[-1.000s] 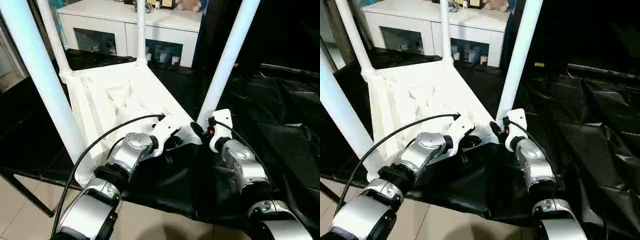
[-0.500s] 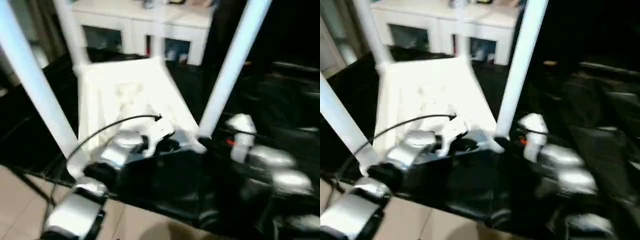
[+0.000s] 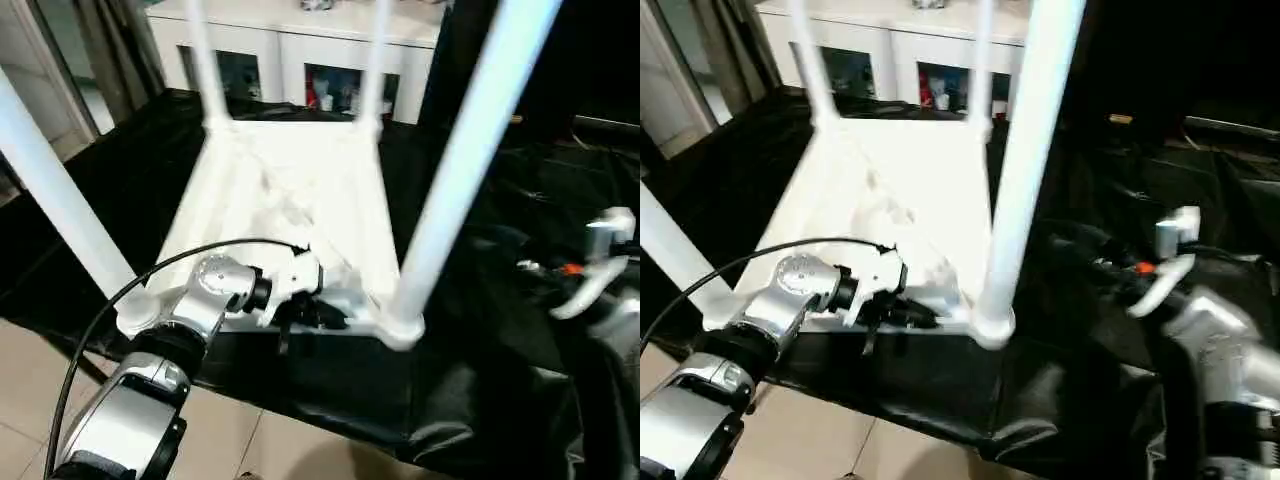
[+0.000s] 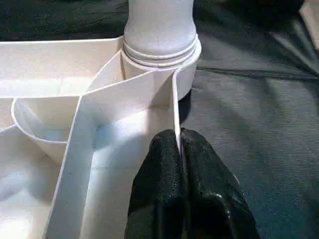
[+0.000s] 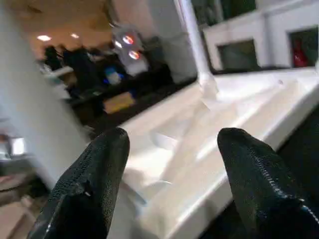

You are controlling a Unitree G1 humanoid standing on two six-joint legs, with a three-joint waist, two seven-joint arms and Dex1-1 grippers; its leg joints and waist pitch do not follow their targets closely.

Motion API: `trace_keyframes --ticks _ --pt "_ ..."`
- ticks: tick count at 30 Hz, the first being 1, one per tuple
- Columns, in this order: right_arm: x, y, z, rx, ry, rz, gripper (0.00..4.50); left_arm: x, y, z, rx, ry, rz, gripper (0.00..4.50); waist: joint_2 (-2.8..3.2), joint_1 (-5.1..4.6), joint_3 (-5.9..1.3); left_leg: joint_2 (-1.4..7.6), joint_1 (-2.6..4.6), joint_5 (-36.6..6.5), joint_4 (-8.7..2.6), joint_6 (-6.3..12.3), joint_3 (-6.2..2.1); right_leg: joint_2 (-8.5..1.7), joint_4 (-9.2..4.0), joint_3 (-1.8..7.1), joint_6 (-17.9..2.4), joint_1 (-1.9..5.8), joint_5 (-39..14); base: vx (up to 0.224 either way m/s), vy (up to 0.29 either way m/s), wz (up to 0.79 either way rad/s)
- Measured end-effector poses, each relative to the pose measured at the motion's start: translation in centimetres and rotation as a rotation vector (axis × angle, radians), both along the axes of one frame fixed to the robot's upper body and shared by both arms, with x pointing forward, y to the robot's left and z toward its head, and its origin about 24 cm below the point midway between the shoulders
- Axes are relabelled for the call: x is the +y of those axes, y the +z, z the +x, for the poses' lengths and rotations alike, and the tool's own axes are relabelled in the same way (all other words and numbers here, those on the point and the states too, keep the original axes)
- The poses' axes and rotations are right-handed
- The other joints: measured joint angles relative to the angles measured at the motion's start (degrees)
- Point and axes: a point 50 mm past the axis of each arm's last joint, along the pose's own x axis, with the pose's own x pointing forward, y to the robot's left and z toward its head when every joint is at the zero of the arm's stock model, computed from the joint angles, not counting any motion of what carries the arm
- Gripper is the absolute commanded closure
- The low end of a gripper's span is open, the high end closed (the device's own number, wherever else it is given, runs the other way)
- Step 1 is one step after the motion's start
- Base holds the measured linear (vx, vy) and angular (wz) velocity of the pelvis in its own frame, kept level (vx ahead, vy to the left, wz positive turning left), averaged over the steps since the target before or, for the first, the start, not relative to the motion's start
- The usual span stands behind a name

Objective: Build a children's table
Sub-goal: Rotate leg to tighten

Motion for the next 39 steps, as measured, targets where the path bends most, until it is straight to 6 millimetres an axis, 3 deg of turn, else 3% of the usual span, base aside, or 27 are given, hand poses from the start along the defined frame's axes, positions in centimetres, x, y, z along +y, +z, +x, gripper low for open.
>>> trace_keyframes --ticks 6,7,10,16,22,26,29,31,36,39 --pt "1.2 -2.8 0.9 0.086 -0.131 -0.115 1.38 -0.2 -0.1 -0.5 -0.029 -0.077 -0.003 4.5 0.03 0.21 0.02 0.0 -0.04 0.0 0.05 -0.01 0.07 -0.03 0.01 0.04 0.0 -0.01 0.0 0.0 0.0 0.0" --pt "1.3 -3.4 1.1 0.106 -0.166 -0.133 1.34 -0.2 -0.1 -0.6 -0.039 -0.086 -0.002 4.06 0.03 0.33 0.02 0.0 -0.04 0.0 0.05 -0.02 0.09 -0.03 0.01 0.04 0.0 -0.01 0.0 0.0 0.0 0.0" --pt "1.7 -5.0 1.7 0.147 -0.309 -0.206 1.34 0.1 0.0 -0.7 -0.055 -0.1 0.002 4.06 0.05 0.38 0.03 0.0 -0.03 0.0 0.06 -0.04 0.16 -0.03 0.04 0.08 0.0 -0.03 0.0 0.0 0.0 0.0" --pt "4.3 -5.2 2.6 0.114 -0.525 -0.212 1.34 1.2 3.4 0.2 -0.166 0.029 -0.201 3.53 0.04 -0.81 0.03 0.02 0.0 0.0 0.05 -0.08 0.22 -0.03 0.36 0.18 0.1 -0.22 -0.1 0.0 0.0 0.0" --pt "4.8 -4.3 2.2 0.039 -0.729 -0.349 1.34 4.8 4.9 0.8 -0.227 0.502 -0.429 3.13 -0.06 -2.06 0.06 0.01 0.0 0.1 0.05 -0.24 0.31 -0.01 0.65 0.26 0.2 -0.37 -0.1 0.0 0.0 0.0" --pt "6.7 -5.1 0.8 0.027 -0.703 -0.397 1.18 7.5 3.4 0.5 -0.304 0.994 -0.463 2.62 -0.06 -2.99 0.06 0.01 -0.02 0.1 0.03 -0.26 0.14 0.04 0.7 0.29 0.7 -0.39 -0.4 0.0 0.0 0.0" --pt "7.3 -5.6 0.0 0.02 -0.676 -0.42 0.98 7.2 1.2 -1.2 -0.212 1.277 -0.487 2.44 -0.01 -3.63 0.09 -0.02 -0.15 0.1 0.04 -0.26 0.11 0.05 0.54 0.34 0.8 -0.39 -0.5 0.0 0.0 0.0" --pt "7.4 -5.3 0.0 0.01 -0.678 -0.417 0.75 6.6 0.6 -1.8 -0.195 1.356 -0.5 2.2 0.02 -3.64 0.11 -0.01 -0.3 0.1 0.03 -0.25 0.1 0.09 0.43 0.35 0.8 -0.4 -0.5 0.0 0.0 0.0" --pt "7.2 -4.5 0.0 -0.018 -0.703 -0.414 0.75 6.4 2.9 -2.2 -0.357 1.45 -0.59 2.2 0.11 -3.99 0.06 -0.01 -0.3 0.1 0.03 -0.25 -0.04 0.15 0.4 0.35 0.7 -0.34 -0.4 0.0 0.0 0.0" --pt "7.2 -4.5 0.0 -0.014 -0.72 -0.416 0.75 6.4 3.1 -2.3 -0.399 1.478 -0.586 2.2 0.11 -4.25 0.05 -0.01 -0.31 0.1 0.03 -0.25 -0.06 0.16 0.4 0.35 0.9 -0.35 -0.5 0.0 0.0 0.0"
